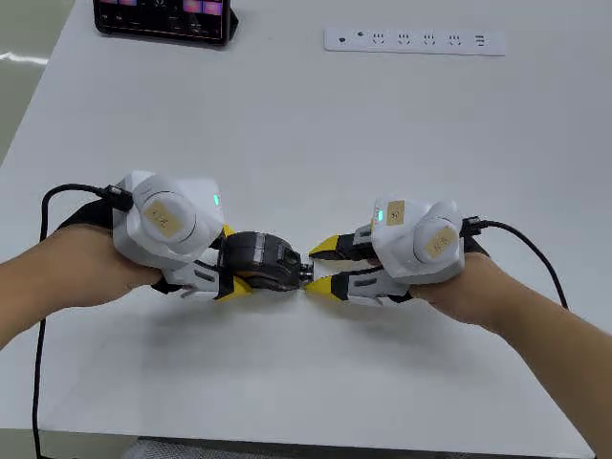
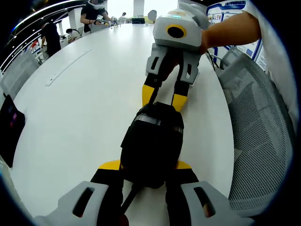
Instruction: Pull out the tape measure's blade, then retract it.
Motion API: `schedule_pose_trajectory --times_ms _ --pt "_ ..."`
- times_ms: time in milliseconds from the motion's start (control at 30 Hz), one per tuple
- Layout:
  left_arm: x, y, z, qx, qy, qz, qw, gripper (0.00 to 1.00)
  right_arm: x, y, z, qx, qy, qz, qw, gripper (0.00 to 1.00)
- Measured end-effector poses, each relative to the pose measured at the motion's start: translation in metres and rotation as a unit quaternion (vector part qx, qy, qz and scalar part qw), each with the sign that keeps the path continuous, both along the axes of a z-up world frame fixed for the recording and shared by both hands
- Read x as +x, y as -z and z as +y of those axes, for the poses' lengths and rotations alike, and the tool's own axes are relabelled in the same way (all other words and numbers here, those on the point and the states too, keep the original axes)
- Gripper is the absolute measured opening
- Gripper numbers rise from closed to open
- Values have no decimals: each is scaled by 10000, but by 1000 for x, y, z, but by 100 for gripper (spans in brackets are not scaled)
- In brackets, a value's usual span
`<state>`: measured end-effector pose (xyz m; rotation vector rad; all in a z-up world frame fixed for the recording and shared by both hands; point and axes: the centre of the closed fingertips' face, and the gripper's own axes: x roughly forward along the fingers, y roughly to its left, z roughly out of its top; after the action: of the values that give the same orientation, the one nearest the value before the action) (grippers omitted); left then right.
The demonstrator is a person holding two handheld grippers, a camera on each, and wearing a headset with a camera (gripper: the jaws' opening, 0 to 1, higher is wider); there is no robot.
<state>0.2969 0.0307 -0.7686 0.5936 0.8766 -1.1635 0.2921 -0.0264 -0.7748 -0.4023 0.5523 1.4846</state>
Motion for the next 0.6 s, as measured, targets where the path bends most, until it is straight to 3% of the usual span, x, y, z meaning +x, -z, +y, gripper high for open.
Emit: schedule_pose_trajectory --times_ms 600 --pt "0 0 0 -8 11 -13 10000 29 -4 2 5 26 -139 -96 9999 13"
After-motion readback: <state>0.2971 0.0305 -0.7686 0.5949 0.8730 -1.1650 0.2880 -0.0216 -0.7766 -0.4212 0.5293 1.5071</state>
